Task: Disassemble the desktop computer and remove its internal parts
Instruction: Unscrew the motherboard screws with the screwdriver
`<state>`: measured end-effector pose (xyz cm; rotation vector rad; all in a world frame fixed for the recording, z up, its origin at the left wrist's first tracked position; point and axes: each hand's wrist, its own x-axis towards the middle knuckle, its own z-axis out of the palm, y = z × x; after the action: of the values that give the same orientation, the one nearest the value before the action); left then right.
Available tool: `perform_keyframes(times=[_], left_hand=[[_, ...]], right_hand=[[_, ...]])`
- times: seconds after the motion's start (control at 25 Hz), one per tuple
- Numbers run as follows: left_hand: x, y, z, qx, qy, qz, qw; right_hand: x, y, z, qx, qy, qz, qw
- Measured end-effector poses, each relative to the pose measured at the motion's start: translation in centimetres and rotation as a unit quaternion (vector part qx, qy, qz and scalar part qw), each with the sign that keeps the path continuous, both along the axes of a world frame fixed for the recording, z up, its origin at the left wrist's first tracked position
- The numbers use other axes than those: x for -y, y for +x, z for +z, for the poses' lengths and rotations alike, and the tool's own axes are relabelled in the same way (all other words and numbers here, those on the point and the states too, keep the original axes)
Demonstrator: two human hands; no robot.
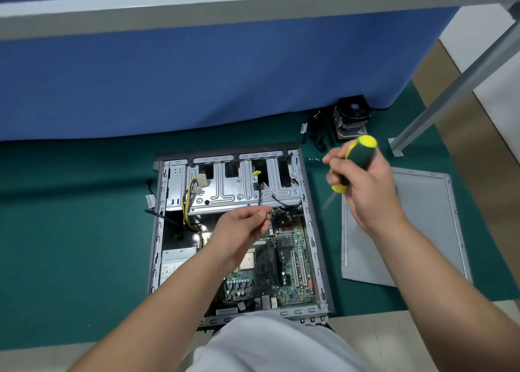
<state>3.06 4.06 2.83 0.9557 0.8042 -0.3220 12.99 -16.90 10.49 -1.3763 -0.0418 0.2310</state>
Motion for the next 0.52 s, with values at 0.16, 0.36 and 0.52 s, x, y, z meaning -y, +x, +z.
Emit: perform_keyframes(times=[0.16, 0.36, 0.52], left_hand=[[1.1, 2.2, 1.5, 0.042, -0.012, -0.033, 0.999], [1.2, 4.7, 2.3, 0.071, -0.032, -0.064, 0.995], [1.1, 6.2, 2.1, 0.051, -0.019, -0.098, 0.994]], right_hand=[[-1.5, 1.4, -1.9, 0.042, -0.259, 0.132, 0.956], [-1.5, 2.3, -4.0, -0.061, -0.221, 0.224, 0.947], [-0.6, 3.0, -5.3, -0.130, -0.169, 0.259, 0.942]])
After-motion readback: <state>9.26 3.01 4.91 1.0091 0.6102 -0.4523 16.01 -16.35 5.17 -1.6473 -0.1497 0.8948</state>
